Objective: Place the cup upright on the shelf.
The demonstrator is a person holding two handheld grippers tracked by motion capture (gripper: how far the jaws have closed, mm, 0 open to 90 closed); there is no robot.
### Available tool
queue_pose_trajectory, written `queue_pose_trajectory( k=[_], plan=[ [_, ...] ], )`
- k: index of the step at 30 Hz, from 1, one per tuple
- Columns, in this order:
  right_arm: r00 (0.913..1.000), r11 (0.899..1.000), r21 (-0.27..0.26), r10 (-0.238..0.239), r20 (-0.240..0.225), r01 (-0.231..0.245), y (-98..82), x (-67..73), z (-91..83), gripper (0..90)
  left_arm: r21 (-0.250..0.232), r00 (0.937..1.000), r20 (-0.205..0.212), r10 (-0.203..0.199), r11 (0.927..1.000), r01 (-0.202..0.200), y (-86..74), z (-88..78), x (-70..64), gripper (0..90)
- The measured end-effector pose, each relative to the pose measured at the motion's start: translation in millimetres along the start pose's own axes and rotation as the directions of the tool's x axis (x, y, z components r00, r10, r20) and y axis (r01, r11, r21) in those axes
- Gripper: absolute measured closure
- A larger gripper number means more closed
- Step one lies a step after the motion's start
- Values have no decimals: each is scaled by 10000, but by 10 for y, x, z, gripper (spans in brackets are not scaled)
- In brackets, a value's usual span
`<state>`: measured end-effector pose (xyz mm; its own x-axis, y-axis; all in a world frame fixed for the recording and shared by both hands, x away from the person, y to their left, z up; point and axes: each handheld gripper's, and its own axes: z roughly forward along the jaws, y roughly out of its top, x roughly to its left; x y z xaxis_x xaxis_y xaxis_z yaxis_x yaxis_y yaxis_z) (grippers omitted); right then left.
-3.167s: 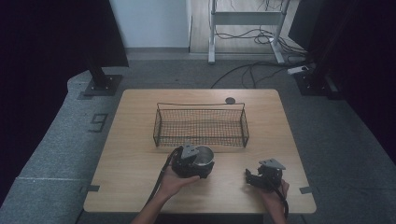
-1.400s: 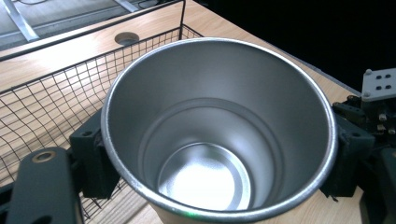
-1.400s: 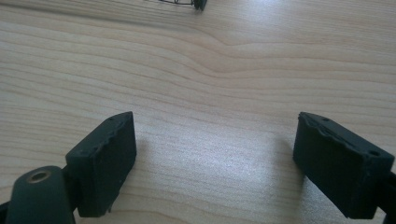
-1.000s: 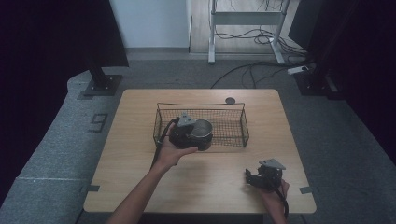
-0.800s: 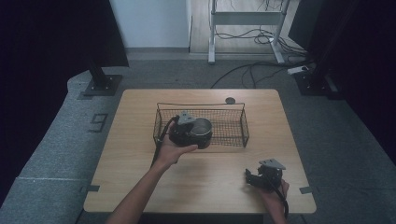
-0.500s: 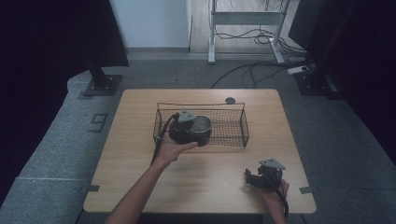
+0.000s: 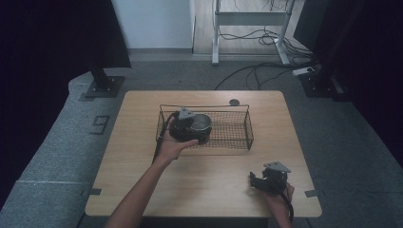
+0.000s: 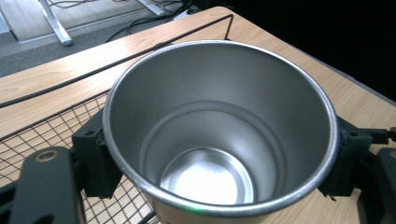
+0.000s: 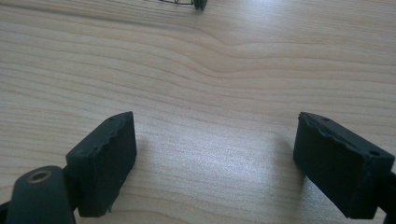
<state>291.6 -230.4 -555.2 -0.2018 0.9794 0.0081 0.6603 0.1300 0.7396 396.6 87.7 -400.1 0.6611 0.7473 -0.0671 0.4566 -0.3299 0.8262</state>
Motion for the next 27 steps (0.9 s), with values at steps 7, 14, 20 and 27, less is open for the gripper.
queue_pose_trajectory(
  k=[7,14,20,27],
  plan=[
    [10000,10000,0,0,0,0,0,0,0,133,-58,9999,-99,-43,10000,43,44,-5,60,191],
    [10000,10000,1,-2,7,2,0,1,0,133,76,9997,-187,-152,9999,154,56,28,113,191],
    [10000,10000,1,-1,7,1,0,0,0,133,115,9989,-331,-334,9994,338,53,80,196,191],
    [10000,10000,12,6,0,-6,0,1,-1,133,144,9978,-496,-448,9989,455,44,138,282,191]
  ],
)
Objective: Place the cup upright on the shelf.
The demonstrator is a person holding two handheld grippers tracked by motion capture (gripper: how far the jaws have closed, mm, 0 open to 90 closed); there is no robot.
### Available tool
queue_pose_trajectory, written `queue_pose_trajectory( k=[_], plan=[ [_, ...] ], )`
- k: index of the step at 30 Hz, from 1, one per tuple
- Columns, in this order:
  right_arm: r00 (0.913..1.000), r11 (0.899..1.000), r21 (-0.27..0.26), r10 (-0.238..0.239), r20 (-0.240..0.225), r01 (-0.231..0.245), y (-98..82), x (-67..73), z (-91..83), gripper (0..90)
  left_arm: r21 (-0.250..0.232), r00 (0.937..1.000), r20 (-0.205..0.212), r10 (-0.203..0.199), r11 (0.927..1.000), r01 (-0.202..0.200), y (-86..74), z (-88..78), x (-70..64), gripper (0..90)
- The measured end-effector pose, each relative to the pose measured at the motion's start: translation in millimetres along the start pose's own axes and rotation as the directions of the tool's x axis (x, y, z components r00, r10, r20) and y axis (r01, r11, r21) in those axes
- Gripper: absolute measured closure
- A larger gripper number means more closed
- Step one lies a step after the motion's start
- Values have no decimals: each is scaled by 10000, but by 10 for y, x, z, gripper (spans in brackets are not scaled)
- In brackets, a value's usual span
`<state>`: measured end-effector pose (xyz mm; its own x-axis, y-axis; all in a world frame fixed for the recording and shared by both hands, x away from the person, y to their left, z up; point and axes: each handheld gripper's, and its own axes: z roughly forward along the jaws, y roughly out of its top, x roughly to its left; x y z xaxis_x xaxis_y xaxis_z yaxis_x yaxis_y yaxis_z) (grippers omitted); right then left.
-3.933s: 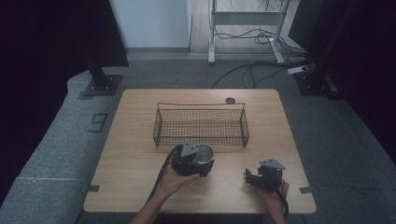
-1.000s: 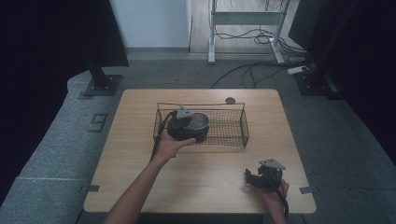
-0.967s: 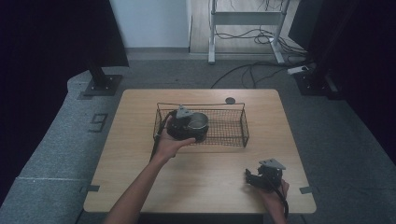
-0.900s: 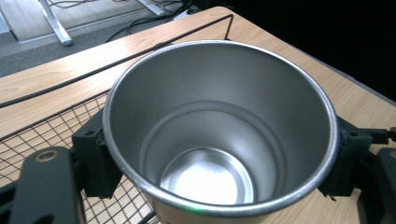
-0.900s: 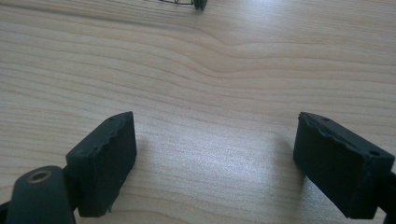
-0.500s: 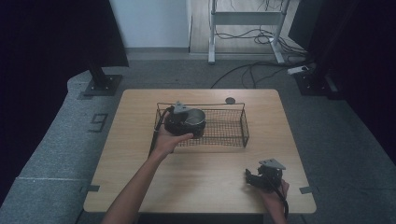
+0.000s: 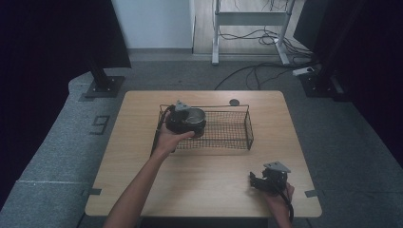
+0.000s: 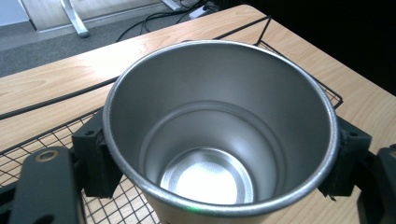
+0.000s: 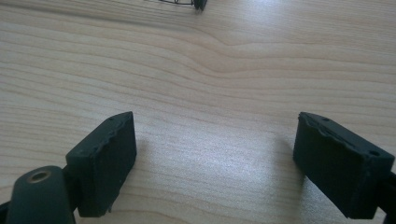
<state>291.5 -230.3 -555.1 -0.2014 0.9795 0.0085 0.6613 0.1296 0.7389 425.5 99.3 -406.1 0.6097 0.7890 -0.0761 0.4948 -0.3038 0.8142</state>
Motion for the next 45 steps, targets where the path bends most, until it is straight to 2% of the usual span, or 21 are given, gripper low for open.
queue_pose_trajectory(
  k=[9,12,21,28,32,45],
  plan=[
    [10000,10000,2,0,-2,0,0,0,0,133,162,9999,-4,-132,9998,132,-15,119,80,191],
    [10000,10000,0,2,-3,-2,0,0,0,133,224,9995,70,-300,9993,298,-24,181,116,191],
    [10000,10000,2,0,-4,0,0,-1,0,133,282,9977,-149,-654,9974,658,-47,297,235,191],
    [10000,10000,1,-2,0,2,0,0,0,133,404,9964,-391,-746,9963,762,-70,381,254,191],
    [10000,10000,2,-2,-2,2,0,0,0,133,690,9957,-542,-752,9945,789,-102,472,260,190],
    [10000,10000,3,-2,-3,2,0,0,0,133,1192,9944,-620,-852,9886,921,-159,631,253,190]
  ],
)
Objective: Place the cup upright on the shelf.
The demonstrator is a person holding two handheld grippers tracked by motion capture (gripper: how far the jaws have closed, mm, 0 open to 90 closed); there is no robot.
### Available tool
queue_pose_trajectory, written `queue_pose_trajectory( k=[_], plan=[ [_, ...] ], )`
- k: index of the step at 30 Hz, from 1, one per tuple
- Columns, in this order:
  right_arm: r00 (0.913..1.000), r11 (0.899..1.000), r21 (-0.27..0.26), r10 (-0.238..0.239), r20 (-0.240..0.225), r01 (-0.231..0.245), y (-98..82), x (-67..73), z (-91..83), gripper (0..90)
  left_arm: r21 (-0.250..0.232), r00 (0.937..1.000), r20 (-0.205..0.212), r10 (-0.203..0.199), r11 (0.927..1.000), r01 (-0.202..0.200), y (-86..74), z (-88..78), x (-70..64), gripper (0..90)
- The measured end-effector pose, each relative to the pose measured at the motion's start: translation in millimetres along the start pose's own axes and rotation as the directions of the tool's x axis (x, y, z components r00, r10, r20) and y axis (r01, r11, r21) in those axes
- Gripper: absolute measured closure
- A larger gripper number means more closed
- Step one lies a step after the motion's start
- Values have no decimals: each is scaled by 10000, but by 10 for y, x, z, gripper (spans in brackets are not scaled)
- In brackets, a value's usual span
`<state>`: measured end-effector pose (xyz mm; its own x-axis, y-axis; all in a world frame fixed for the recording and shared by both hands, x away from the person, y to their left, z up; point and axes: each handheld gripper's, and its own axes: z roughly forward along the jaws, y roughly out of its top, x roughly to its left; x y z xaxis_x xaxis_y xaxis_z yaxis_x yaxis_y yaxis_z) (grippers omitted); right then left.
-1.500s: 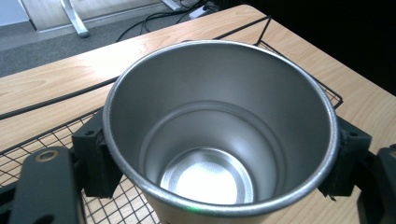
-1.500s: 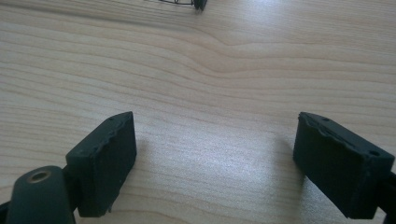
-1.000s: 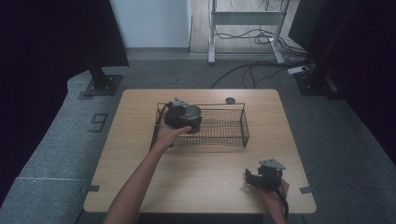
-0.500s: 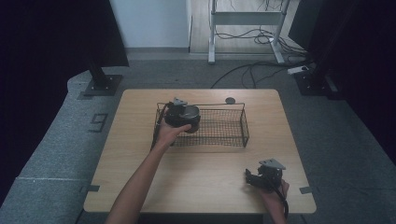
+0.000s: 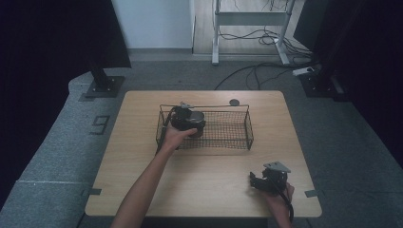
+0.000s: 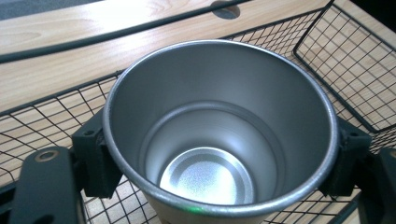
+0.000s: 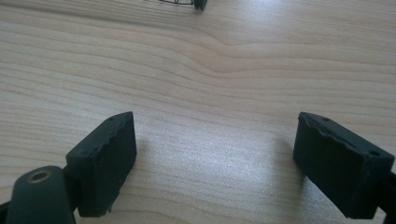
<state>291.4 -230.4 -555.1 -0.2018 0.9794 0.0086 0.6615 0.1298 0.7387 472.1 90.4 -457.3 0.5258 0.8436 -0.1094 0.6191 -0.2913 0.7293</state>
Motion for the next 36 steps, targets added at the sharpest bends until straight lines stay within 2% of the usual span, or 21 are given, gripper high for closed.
queue_pose_trajectory(
  k=[4,21,30,36],
  plan=[
    [10000,10000,-2,-1,0,1,0,0,0,133,185,9999,-138,74,9998,-71,-14,53,-11,190],
    [10000,10000,-3,0,-2,0,0,0,0,133,872,9998,-111,139,9961,-129,-63,217,-29,188],
    [10000,10000,-29,14,-17,-14,-1,0,3,133,1291,9996,-212,188,9915,-159,-91,279,-11,186],
    [10000,10000,-19,8,-9,-8,0,0,2,133,1566,9998,-196,72,9877,-40,-101,299,-1,182]
  ],
)
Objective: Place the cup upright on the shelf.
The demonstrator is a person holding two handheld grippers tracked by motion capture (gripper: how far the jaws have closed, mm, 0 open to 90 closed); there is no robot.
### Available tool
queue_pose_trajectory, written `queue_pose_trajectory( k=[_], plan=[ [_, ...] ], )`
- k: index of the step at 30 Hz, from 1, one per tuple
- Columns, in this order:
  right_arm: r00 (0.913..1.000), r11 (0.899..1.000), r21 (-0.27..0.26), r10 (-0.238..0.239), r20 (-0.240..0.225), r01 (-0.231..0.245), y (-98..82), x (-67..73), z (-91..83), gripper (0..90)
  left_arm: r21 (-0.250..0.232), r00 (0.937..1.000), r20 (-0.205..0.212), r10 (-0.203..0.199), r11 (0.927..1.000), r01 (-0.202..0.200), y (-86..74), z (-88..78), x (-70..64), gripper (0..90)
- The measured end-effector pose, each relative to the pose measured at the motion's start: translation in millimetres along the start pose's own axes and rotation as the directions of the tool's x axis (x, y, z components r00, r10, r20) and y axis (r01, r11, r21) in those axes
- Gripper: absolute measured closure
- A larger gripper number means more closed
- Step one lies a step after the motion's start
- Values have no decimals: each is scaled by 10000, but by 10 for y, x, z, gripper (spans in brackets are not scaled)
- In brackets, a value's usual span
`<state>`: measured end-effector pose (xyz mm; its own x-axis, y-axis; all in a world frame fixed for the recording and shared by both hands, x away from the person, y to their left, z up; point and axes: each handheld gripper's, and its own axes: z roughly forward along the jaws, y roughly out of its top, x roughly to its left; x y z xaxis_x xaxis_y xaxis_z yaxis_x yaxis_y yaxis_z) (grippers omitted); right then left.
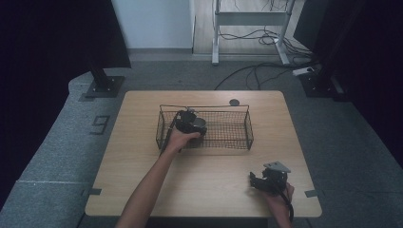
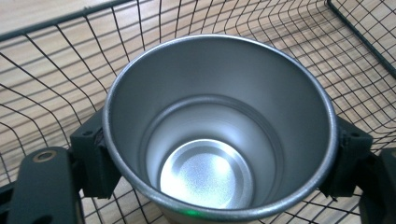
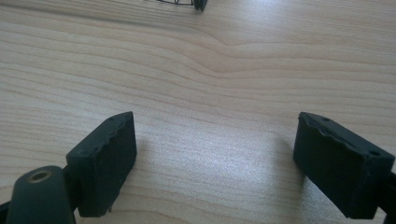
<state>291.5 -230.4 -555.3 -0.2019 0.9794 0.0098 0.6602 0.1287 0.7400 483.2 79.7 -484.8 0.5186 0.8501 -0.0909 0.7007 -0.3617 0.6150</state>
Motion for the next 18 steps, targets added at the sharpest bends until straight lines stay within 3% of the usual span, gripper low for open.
queue_pose_trajectory(
  k=[4,11,18],
  plan=[
    [10000,10000,0,0,1,0,0,0,0,133,152,9997,-124,213,9997,-211,4,-4,-29,178],
    [10000,10000,-2,0,2,0,0,0,0,133,237,9999,-95,81,9997,-78,4,-22,-24,134],
    [10000,10000,16,-8,-1,8,0,-1,-1,133,-145,9999,57,-95,9998,96,15,-102,-18,83]
  ],
)
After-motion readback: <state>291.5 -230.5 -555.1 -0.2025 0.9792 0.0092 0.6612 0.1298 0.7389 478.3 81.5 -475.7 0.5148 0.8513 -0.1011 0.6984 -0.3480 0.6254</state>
